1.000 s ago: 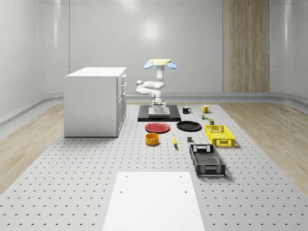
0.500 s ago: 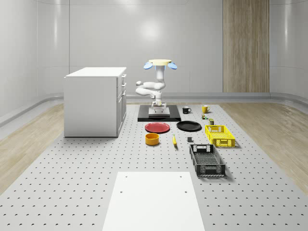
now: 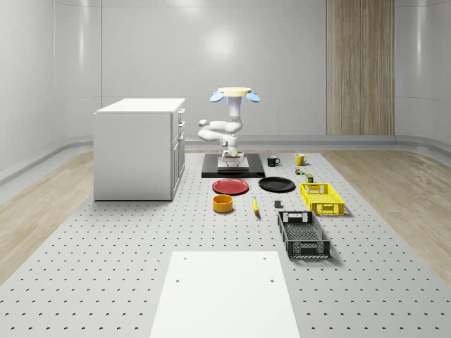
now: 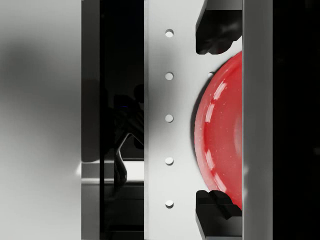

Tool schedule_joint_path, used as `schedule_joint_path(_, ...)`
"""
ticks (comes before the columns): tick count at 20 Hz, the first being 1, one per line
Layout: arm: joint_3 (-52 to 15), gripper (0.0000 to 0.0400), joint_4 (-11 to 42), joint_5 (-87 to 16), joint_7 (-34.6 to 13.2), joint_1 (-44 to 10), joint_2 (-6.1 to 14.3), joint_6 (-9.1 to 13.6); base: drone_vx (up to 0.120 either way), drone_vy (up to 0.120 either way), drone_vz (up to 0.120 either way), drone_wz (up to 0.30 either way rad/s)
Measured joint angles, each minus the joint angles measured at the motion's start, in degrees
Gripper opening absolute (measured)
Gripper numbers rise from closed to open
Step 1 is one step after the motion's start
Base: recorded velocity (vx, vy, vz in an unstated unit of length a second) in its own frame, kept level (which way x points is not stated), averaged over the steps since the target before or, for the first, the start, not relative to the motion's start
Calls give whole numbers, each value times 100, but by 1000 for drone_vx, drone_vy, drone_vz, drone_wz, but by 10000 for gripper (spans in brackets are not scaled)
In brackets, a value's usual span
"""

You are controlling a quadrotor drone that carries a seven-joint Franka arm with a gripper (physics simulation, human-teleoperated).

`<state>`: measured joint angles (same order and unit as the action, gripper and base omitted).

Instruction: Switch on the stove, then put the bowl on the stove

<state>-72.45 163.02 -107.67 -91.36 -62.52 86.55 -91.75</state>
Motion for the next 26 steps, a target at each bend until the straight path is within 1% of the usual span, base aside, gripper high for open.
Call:
schedule_joint_path(22, -10, 400, -4, 29, -17, -23, 69, -65, 120, 0, 0, 0)
schedule_joint_path(24, -11, 400, -4, 31, -19, -25, 74, -70, 120, -100, 0, 0)
schedule_joint_path(26, -12, 400, -5, 34, -20, -26, 79, -75, 120, 0, 0, 0)
